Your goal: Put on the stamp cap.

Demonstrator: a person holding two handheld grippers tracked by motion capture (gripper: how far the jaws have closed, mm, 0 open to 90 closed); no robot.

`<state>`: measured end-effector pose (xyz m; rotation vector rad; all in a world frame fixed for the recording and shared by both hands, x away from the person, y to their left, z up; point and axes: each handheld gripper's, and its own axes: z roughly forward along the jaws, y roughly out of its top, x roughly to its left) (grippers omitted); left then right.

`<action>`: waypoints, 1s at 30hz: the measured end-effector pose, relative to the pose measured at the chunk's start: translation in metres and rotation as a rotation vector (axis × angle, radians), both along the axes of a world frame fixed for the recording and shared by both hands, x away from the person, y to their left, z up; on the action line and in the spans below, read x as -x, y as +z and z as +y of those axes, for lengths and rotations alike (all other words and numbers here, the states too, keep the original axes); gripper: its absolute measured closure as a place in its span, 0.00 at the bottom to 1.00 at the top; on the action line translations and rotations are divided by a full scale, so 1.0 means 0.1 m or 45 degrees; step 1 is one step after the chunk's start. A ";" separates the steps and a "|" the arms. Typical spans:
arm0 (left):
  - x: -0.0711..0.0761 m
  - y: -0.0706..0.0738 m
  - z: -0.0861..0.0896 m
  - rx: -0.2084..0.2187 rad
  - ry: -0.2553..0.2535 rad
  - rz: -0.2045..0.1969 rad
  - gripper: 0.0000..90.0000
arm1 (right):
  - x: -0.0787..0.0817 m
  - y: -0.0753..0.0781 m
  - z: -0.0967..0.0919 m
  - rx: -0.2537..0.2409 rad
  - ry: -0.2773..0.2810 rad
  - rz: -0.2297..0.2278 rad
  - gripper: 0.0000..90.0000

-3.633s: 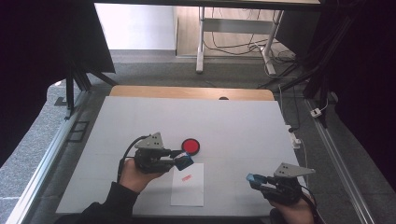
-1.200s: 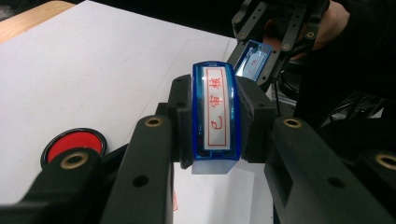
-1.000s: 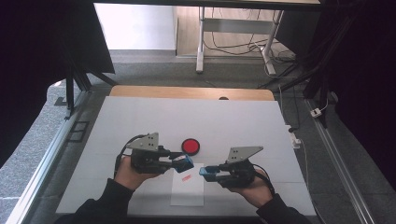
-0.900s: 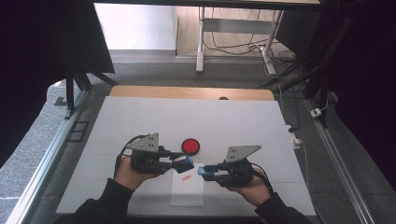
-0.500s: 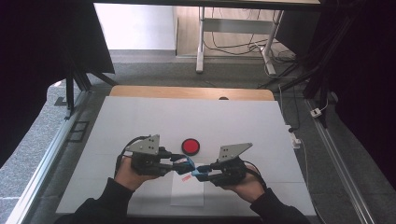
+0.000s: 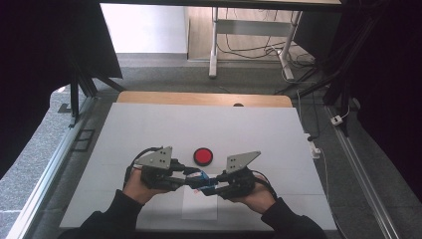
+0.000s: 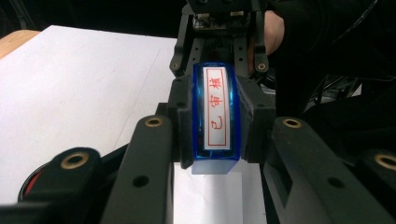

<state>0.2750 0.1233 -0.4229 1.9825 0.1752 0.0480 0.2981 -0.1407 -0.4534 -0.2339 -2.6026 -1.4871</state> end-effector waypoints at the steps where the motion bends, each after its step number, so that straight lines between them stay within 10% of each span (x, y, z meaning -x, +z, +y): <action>1: 0.00 0.00 0.00 0.002 -0.006 -0.001 0.78 | 0.00 0.00 0.01 0.000 0.005 0.001 0.77; 30: -0.03 -0.07 0.02 0.082 -0.113 0.054 0.78 | 0.04 0.01 0.07 -0.050 0.096 -0.001 0.77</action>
